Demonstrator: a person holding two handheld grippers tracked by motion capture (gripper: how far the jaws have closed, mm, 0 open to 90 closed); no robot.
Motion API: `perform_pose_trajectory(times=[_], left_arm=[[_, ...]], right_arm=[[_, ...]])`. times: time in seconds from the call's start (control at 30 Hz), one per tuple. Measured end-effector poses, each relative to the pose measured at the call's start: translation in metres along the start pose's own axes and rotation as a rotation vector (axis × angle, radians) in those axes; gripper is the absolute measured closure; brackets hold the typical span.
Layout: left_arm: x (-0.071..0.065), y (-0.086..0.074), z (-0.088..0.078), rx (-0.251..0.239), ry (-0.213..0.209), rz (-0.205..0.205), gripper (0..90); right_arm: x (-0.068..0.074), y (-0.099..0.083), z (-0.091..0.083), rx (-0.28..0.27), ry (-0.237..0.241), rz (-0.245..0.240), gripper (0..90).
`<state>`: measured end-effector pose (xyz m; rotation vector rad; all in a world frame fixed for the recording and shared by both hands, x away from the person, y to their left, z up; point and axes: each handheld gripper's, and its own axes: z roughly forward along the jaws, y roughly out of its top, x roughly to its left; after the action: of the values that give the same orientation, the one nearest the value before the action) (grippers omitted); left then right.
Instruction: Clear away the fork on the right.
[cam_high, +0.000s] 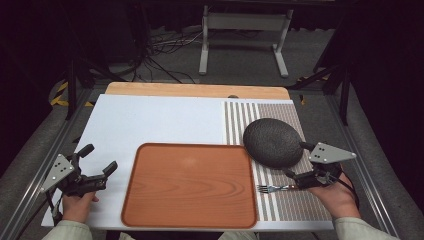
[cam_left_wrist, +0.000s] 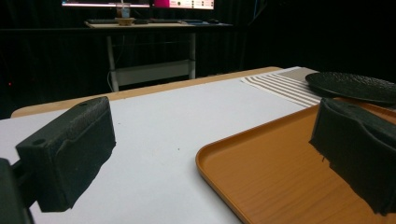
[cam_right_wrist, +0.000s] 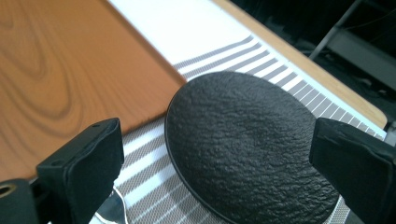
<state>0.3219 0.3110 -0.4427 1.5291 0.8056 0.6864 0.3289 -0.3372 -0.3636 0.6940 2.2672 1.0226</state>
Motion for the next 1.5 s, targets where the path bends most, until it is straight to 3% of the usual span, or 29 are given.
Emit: perform_pose_trajectory(times=[0.27, 0.7, 1.5], left_arm=[[0.000, 0.000, 0.000, 0.000, 0.000, 0.001, 0.7], [0.000, 0.000, 0.000, -0.002, 0.002, 0.000, 0.7], [0.000, 0.001, -0.001, -0.003, 0.001, -0.002, 0.8]], right_arm=[[-0.004, 0.010, 0.005, 0.123, 0.052, -0.068, 4.0], [-0.011, 0.015, 0.014, 0.299, 0.130, -0.139, 5.7], [-0.011, 0.018, 0.027, 0.476, 0.228, -0.226, 5.9]])
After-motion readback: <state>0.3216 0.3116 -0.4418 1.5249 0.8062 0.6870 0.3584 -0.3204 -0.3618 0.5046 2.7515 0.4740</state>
